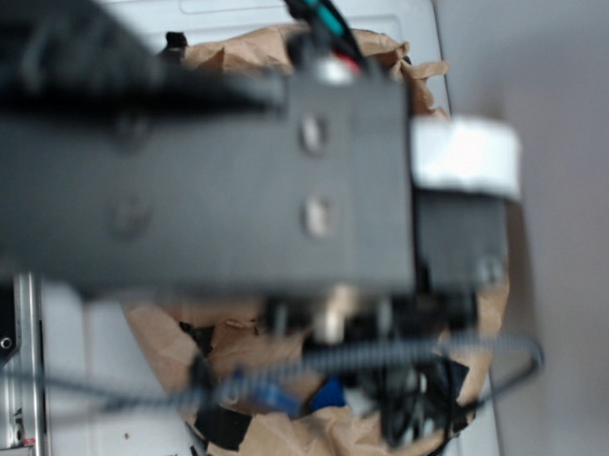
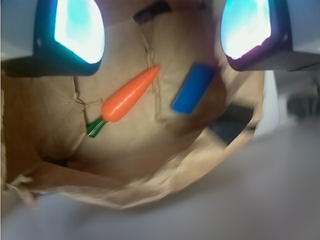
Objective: Grab the blue sponge.
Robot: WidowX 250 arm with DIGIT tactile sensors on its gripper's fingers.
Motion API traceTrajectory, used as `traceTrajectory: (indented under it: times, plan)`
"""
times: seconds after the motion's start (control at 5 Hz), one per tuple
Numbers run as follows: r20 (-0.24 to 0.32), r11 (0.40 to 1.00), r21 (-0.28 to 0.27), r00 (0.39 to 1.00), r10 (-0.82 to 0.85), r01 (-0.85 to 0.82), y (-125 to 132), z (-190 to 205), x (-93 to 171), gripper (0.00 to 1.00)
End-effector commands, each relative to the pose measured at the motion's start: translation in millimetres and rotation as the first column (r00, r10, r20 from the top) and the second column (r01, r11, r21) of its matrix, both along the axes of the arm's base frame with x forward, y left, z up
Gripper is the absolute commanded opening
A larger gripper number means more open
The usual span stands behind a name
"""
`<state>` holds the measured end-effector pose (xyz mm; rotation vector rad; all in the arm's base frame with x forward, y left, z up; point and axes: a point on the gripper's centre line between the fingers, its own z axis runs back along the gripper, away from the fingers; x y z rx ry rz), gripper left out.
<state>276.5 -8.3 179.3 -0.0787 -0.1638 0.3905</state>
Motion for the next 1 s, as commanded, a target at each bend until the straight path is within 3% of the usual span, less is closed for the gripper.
traceTrajectory:
  times: [0.0, 0.2, 0.4, 0.6, 0.8]
  plan:
    - [0.049, 1.000, -0.009, 0.999, 0.021, -0.021, 12.0, 12.9, 2.2, 1.00]
    - [0.049, 1.000, -0.009, 0.999, 0.021, -0.021, 12.0, 12.9, 2.2, 1.00]
    - [0.097, 0.997, 0.033, 0.993, 0.073, -0.076, 19.8, -22.1, -13.8, 1.00]
    - [0.127, 0.967, -0.001, 0.959, 0.252, -0.254, 30.0, -62.6, -6.8, 1.00]
    - [0.141, 0.964, 0.018, 0.955, 0.261, -0.266, 25.6, -81.8, 2.6, 1.00]
